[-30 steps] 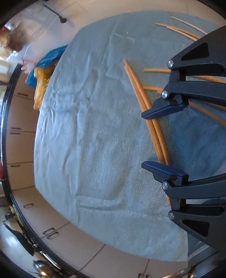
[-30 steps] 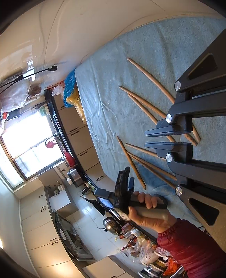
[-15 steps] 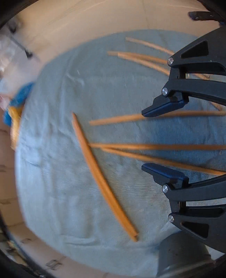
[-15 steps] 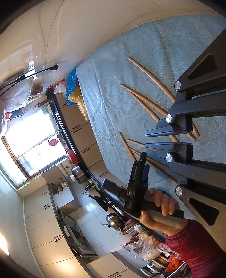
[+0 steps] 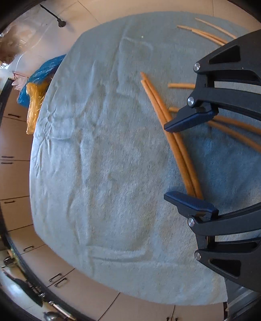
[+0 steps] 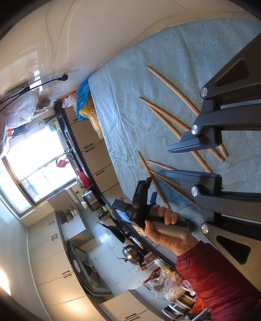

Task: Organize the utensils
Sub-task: 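Close the left tool on one wooden chopstick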

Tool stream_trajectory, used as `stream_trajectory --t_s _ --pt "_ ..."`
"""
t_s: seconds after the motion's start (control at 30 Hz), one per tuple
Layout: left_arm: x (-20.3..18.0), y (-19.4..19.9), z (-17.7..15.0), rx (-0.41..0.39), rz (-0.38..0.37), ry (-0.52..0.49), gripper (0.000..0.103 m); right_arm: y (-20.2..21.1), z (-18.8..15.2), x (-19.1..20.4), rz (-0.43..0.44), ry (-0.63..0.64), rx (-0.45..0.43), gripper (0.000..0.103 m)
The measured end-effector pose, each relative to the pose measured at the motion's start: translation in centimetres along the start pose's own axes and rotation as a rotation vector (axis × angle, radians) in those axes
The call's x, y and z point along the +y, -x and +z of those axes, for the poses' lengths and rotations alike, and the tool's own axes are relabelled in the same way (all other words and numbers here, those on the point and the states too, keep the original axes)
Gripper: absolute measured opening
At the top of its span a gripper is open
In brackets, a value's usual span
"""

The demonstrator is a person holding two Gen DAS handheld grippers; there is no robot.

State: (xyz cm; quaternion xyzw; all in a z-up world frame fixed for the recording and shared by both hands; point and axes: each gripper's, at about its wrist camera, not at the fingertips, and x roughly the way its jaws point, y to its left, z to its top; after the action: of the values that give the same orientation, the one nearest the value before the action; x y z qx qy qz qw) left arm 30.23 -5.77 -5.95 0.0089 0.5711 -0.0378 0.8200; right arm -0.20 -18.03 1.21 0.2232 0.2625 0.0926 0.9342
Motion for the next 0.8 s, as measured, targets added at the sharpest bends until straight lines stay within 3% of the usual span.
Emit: stream_trajectory --t_s 0.07,0.17,0.27,0.3,0.37,0.47,0.6,0.73,0.8 --pt "-0.1 -0.2 -0.6 0.072 -0.047 0.007 0.063 0.0 0.0 -0.3 0.003 -0.005 0.0 0.02" --pt "-1.4 0.4 -2.3 0.114 -0.026 -0.04 0.064 0.1 -0.1 -0.7 0.014 -0.019 -0.003 0.02" --pt "-2.6 1.6 -4.7 0.179 -0.115 -0.067 0.064 0.3 -0.1 -1.1 0.017 -0.035 -0.012 0.02" --pt "-3.1 2.3 -5.9 0.222 -0.2 -0.07 0.064 0.6 -0.2 -1.1 0.019 -0.037 -0.013 0.021" --pt "-4.1 3.5 -7.2 0.24 -0.256 -0.113 0.064 0.8 -0.3 -1.2 0.018 -0.04 -0.014 0.021" --pt "-4.9 6.7 -7.7 0.147 -0.231 -0.157 0.064 0.7 0.0 -1.3 0.015 -0.049 -0.006 0.021" --pt "-4.5 8.3 -6.5 0.094 -0.184 -0.139 0.064 -0.2 1.5 -1.3 0.031 -0.084 0.027 0.021" --pt "-3.6 5.3 -4.1 0.14 -0.129 -0.064 0.062 -4.1 4.3 -1.8 0.086 -0.191 0.13 0.021" --pt "-2.8 4.7 -4.4 0.164 -0.138 -0.028 0.062 -6.6 5.2 -2.1 0.105 -0.252 0.195 0.022"
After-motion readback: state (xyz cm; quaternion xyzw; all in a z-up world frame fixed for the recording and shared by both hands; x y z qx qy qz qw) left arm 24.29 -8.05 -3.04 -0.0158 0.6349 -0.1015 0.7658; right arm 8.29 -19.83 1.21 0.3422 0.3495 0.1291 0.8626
